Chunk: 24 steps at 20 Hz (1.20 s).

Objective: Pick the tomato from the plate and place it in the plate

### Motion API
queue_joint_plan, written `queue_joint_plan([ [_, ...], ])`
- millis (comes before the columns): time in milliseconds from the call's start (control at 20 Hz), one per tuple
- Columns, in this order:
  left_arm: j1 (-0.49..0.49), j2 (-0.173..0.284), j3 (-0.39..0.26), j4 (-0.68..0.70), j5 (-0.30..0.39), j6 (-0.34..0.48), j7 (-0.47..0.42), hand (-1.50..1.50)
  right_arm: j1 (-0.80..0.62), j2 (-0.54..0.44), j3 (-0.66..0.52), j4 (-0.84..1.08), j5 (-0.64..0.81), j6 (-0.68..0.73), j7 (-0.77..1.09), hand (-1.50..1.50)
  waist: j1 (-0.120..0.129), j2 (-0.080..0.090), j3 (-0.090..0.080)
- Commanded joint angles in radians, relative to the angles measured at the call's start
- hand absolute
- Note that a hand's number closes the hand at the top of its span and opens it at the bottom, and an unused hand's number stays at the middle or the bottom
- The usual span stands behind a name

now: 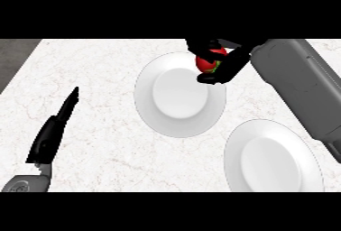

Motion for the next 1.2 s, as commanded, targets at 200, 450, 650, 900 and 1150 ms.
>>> queue_joint_plan([
  [200,0.021,-0.013,0.016,0.026,-0.015,0.035,-0.013,0.00,-0.074,0.117,0.197,0.136,0.099,0.088,-0.201,1.50,-0.049,-0.013,-0.001],
  [450,0.006,0.032,0.074,0.035,0.033,-0.006,-0.019,0.00,-0.067,0.216,0.288,0.233,0.152,-0.003,-0.248,1.50,-0.072,-0.016,-0.001],
  [650,0.048,0.015,0.050,-0.018,0.018,0.006,0.017,0.00,-0.036,0.256,0.322,0.321,0.104,0.091,-0.197,1.50,-0.084,-0.027,0.000],
  [900,0.096,0.015,0.062,-0.001,0.017,0.007,-0.037,0.00,-0.069,0.334,0.357,0.489,0.158,0.006,-0.197,-1.50,-0.089,-0.027,0.000],
  [1150,0.094,0.015,0.074,0.007,0.025,0.001,-0.036,0.00,-0.037,0.373,0.302,0.535,0.082,0.019,-0.266,-1.50,-0.105,-0.026,0.000],
])
